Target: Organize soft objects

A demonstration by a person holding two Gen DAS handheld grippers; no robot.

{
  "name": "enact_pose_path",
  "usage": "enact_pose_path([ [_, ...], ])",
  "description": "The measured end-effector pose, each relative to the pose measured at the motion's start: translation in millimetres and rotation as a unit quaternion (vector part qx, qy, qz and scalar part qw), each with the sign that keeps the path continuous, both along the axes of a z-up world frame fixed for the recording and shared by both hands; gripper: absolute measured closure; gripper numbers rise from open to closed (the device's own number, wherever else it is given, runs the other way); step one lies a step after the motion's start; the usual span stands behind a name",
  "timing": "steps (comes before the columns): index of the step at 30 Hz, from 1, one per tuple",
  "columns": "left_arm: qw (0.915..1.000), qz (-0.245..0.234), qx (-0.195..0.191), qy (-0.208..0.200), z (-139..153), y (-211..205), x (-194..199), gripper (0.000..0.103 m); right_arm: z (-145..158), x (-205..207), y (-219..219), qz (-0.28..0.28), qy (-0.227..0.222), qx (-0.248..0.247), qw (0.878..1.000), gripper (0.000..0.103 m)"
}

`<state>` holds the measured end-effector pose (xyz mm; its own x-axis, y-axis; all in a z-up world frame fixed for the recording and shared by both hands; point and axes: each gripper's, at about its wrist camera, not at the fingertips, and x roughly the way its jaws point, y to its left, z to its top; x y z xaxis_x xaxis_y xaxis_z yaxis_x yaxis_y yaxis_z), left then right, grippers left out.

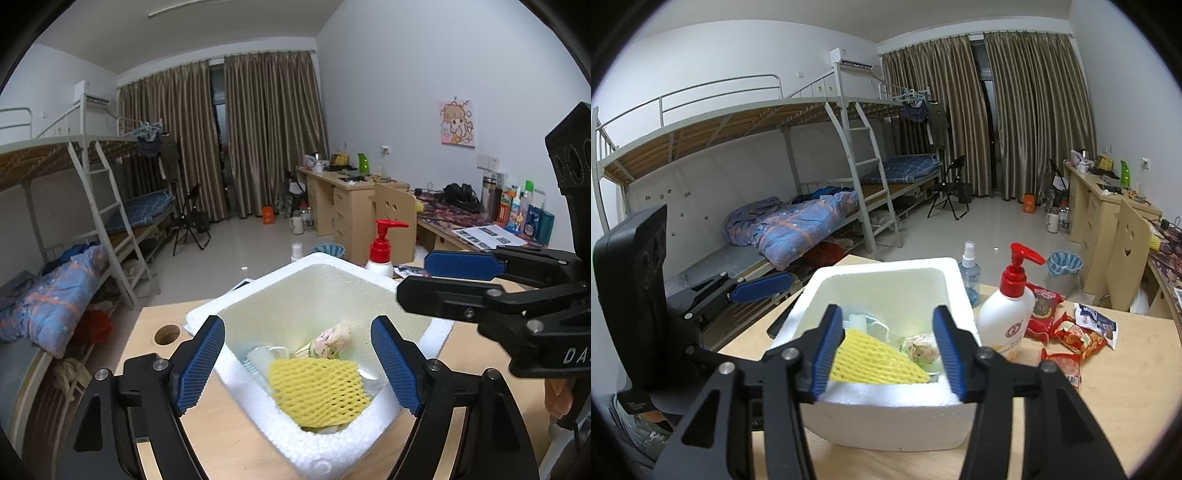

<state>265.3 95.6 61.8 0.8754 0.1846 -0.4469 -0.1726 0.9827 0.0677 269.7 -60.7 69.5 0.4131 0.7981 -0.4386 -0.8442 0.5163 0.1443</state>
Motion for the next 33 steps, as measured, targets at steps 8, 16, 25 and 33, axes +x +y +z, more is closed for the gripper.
enact_pose_path([
  [8,0.9997,0.015,0.003,-0.02,6,-4,-14,0.005,2,-3,-6,-0.006,0.0,0.007,1.0,0.042],
  [16,0.9984,0.033,0.001,-0.045,14,-1,-41,0.001,11,-15,-24,-0.017,-0.001,0.035,0.999,0.014],
  [25,0.9967,0.054,-0.003,-0.061,19,-6,-65,0.0,16,-36,-39,-0.034,-0.011,0.05,0.998,0.0],
  [33,0.9965,0.049,-0.003,-0.067,24,-13,-83,0.0,19,-54,-50,-0.037,-0.026,0.054,0.997,0.0],
])
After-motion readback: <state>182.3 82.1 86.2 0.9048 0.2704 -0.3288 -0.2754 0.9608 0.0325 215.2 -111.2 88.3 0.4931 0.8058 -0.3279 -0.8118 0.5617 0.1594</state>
